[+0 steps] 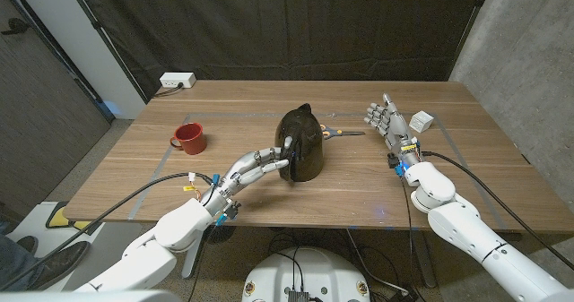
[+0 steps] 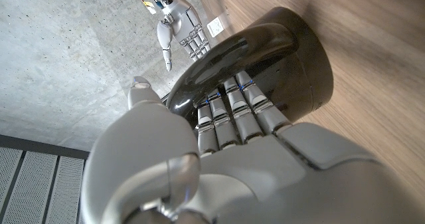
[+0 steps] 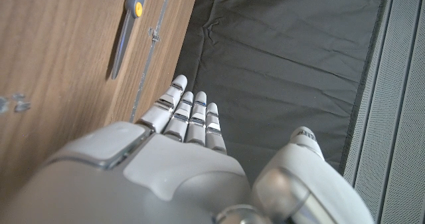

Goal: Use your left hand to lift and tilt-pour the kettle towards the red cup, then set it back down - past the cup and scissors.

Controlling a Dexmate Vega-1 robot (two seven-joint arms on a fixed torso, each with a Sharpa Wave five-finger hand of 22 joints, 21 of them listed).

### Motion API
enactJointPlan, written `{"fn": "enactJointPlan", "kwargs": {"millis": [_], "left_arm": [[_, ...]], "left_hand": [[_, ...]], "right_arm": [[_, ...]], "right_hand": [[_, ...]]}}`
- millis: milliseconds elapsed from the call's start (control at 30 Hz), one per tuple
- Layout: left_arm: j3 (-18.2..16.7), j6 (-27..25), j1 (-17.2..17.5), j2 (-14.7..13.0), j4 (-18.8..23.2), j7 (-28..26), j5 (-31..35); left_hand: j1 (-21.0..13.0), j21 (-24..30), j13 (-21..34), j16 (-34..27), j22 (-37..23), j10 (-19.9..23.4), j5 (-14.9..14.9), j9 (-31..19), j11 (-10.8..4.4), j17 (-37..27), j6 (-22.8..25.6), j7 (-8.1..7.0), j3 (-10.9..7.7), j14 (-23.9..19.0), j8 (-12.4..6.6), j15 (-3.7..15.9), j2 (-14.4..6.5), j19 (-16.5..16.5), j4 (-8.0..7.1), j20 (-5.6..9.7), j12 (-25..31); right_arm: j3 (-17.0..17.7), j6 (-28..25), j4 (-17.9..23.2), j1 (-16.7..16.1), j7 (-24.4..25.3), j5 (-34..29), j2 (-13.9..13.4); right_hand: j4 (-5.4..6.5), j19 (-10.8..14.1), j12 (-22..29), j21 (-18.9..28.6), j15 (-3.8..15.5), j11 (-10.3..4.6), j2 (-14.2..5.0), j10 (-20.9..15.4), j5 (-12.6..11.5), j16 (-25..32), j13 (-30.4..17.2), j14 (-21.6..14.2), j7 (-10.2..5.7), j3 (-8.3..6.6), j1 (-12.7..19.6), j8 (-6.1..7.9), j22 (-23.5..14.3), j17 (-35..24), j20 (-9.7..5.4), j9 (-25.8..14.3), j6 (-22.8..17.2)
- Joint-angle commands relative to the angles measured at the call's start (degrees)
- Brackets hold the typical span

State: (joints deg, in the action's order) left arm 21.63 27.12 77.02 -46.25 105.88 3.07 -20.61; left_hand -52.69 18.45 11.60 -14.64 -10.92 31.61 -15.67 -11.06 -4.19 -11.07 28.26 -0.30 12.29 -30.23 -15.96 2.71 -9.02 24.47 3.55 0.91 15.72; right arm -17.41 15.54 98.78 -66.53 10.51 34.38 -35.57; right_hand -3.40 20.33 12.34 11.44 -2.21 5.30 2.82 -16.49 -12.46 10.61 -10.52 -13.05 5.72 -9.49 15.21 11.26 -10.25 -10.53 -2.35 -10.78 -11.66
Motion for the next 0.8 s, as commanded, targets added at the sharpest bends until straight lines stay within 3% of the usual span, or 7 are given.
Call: {"fn": "enactJointPlan", "kwargs": {"millis": [33, 467, 567, 800], "left_arm": [[1.6, -2.6, -1.6, 0.4, -0.2, 0.5, -0.4], [2.7, -2.6, -2.9, 1.4, -0.8, 0.5, -0.4], [2.6, -2.6, -2.9, 2.0, -0.4, -0.4, -0.2], [2.2, -3.4, -2.5, 2.9, 0.9, -3.0, 0.4]], "left_hand": [[0.0, 0.4, 0.2, -0.3, -0.2, 0.9, 0.1, -0.2, -0.22, -0.2, 0.7, -0.09, -0.26, -0.7, -0.43, 1.47, -0.1, 0.6, 0.00, -0.38, 0.0], [-0.4, 0.8, 0.2, -0.5, -0.2, 2.2, 0.6, -0.2, -0.63, -0.3, 2.1, -0.28, -0.67, -2.3, -0.53, 1.79, -0.3, 1.8, -0.08, -0.26, 0.0], [-0.7, 1.2, 0.3, -1.0, -0.3, 3.6, 1.0, -0.2, -1.03, -0.3, 3.8, -0.65, -1.01, -4.4, -0.92, 2.16, -0.4, 2.9, -0.10, -0.26, 0.2], [-3.5, 3.4, 0.5, -2.6, -0.5, 11.6, 2.4, -0.3, -2.71, -0.3, 11.6, -1.79, -3.56, -12.7, -2.60, 4.53, -1.1, 8.3, 0.18, 0.51, 1.5]], "right_arm": [[0.5, 0.3, 0.5, -0.9, 0.0, 0.1, -0.5], [0.6, 0.4, 0.2, -0.7, -0.5, 0.3, -0.6], [0.6, 0.6, 0.0, -0.6, -0.6, 0.3, -0.5], [0.5, 0.6, -0.5, -0.4, -1.1, 0.7, -0.4]], "right_hand": [[-0.08, 0.5, 0.2, 0.2, -0.26, 0.09, -0.74, -0.6, 0.0, 0.2, -0.2, -0.6, -0.15, 0.34, 0.1, 0.14, -0.3, -0.1, -0.81, -0.2, -0.4], [-0.13, 0.7, 0.3, 0.3, -0.18, 0.02, -0.78, -0.9, 0.0, 0.3, -0.2, -0.8, -0.21, 0.41, 0.1, 0.19, -0.3, -0.1, -0.83, -0.2, -0.6], [-0.14, 0.7, 0.3, 0.3, -0.17, 0.03, -0.78, -0.9, 0.0, 0.3, -0.2, -0.8, -0.24, 0.43, 0.1, 0.19, -0.3, -0.1, -0.76, -0.2, -0.6], [-0.15, 0.9, 0.4, 0.3, -0.19, -0.06, -0.81, -1.2, 0.0, 0.5, -0.2, -1.3, -0.27, 0.49, 0.1, 0.19, -0.3, -0.1, -0.74, -0.2, -0.7]]}}
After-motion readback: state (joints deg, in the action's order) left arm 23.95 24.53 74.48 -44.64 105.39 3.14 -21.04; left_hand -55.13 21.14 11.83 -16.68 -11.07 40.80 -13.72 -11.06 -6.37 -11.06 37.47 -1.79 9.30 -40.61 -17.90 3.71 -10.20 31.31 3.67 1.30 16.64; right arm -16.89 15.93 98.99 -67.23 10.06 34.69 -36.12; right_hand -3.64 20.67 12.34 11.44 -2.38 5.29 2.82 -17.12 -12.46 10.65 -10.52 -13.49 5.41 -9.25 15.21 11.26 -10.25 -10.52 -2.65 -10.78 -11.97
